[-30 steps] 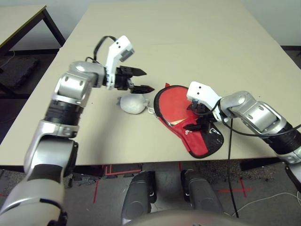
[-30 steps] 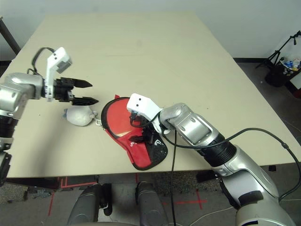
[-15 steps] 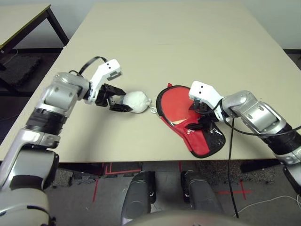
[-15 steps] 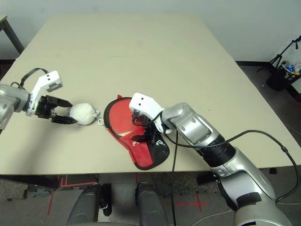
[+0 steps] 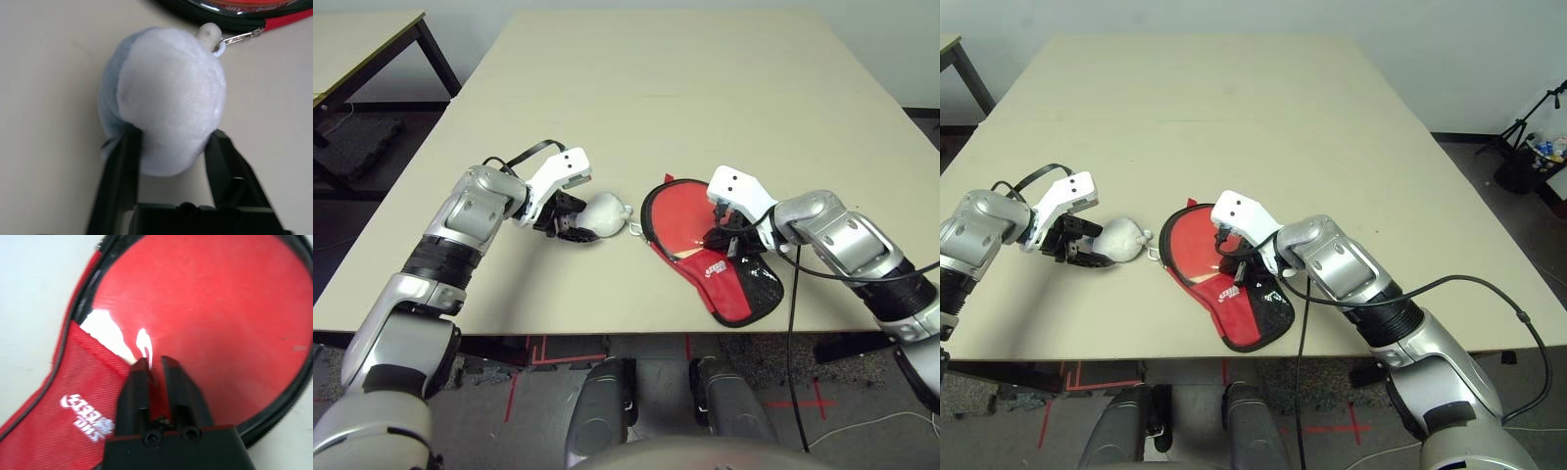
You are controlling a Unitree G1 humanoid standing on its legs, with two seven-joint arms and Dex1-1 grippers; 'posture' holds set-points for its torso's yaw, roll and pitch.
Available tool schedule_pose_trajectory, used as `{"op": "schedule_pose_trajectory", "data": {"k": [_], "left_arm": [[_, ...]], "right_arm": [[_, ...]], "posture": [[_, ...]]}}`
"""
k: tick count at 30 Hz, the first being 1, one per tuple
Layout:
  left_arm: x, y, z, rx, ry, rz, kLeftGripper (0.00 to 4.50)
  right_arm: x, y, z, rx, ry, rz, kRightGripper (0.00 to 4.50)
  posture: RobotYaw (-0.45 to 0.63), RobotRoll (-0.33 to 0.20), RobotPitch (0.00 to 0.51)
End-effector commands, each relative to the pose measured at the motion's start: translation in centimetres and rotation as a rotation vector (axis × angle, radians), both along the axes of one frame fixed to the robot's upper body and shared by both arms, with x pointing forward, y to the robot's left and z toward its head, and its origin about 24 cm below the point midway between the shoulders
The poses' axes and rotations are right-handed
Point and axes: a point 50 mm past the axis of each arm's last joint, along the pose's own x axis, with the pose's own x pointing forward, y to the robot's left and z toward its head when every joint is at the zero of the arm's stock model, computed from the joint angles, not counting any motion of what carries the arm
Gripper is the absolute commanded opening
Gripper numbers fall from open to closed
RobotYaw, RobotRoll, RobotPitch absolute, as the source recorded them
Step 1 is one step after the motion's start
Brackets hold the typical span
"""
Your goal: Store the ping-pong paddle in its case and zip it.
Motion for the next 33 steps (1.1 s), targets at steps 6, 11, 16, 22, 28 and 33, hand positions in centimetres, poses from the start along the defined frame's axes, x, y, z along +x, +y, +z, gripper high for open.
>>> {"op": "schedule_pose_trajectory", "data": {"k": [6,11,16,22,28,33], "left_arm": [[-0.2,-0.9,-1.7,0.027,0.033,-0.041,0.05],[-0.2,-1.0,-1.9,0.026,0.03,-0.045,0.02],[0.0,-1.5,-2.1,0.023,0.029,-0.048,0.02],[0.0,-1.7,-2.1,0.022,0.028,-0.052,0.01],[0.1,-1.7,-2.1,0.019,0.024,-0.045,0.01],[0.0,-1.7,-2.2,0.012,0.024,-0.041,0.01]], "right_arm": [[-0.8,-1.2,-0.9,-0.085,0.065,0.008,3.48],[-1.0,-2.2,-0.2,-0.13,0.096,0.028,4.5],[-1.4,-2.2,-0.6,-0.155,0.14,0.077,4.5],[-1.1,-1.2,0.2,-0.118,0.118,0.112,4.5],[-0.2,-0.6,2.6,-0.09,0.069,0.136,4.5],[0.2,-0.7,3.9,-0.088,0.055,0.14,4.5]], "posture": [[-0.1,0.0,0.131],[-0.1,0.0,0.135],[-0.1,0.0,0.138],[-0.1,0.0,0.139],[-0.09,0.0,0.136],[-0.09,0.0,0.137]]}}
